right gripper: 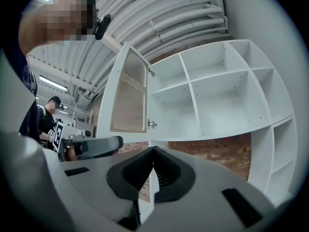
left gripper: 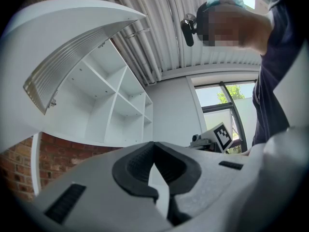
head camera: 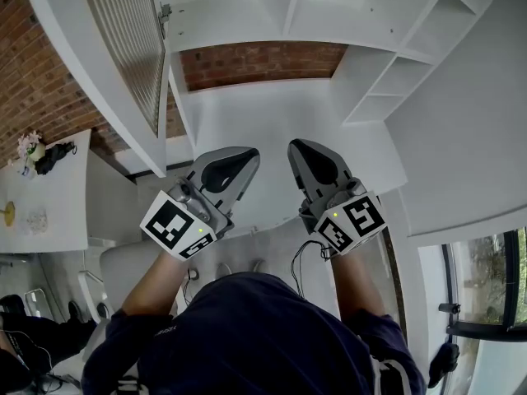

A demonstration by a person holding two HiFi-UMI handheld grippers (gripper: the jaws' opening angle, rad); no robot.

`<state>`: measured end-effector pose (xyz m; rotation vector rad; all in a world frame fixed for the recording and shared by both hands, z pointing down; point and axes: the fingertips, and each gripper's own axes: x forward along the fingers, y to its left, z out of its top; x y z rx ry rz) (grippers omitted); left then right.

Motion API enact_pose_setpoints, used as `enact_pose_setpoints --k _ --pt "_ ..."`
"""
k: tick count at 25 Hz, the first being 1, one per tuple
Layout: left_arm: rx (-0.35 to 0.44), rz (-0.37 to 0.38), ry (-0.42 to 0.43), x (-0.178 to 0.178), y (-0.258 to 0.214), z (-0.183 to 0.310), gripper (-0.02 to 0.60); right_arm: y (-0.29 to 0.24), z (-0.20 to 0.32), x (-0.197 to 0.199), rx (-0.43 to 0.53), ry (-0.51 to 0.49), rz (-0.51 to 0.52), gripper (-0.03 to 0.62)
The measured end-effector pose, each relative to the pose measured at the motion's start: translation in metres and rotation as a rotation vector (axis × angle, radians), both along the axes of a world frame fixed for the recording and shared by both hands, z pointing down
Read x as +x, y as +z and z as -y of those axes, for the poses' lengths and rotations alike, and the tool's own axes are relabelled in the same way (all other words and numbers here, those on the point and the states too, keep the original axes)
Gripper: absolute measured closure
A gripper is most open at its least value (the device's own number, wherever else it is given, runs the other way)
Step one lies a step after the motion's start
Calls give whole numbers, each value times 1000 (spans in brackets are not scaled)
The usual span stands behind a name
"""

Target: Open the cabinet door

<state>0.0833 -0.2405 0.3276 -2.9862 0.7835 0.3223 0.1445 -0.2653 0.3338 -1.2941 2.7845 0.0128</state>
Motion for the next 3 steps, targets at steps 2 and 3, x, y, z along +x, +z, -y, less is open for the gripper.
enact_pose_setpoints --k 2,3 --pt "-1 -2 0 -1 0 0 581 1 0 -1 -1 1 -3 569" --pt "-1 -2 0 -1 0 0 581 1 0 -1 -2 1 -4 569"
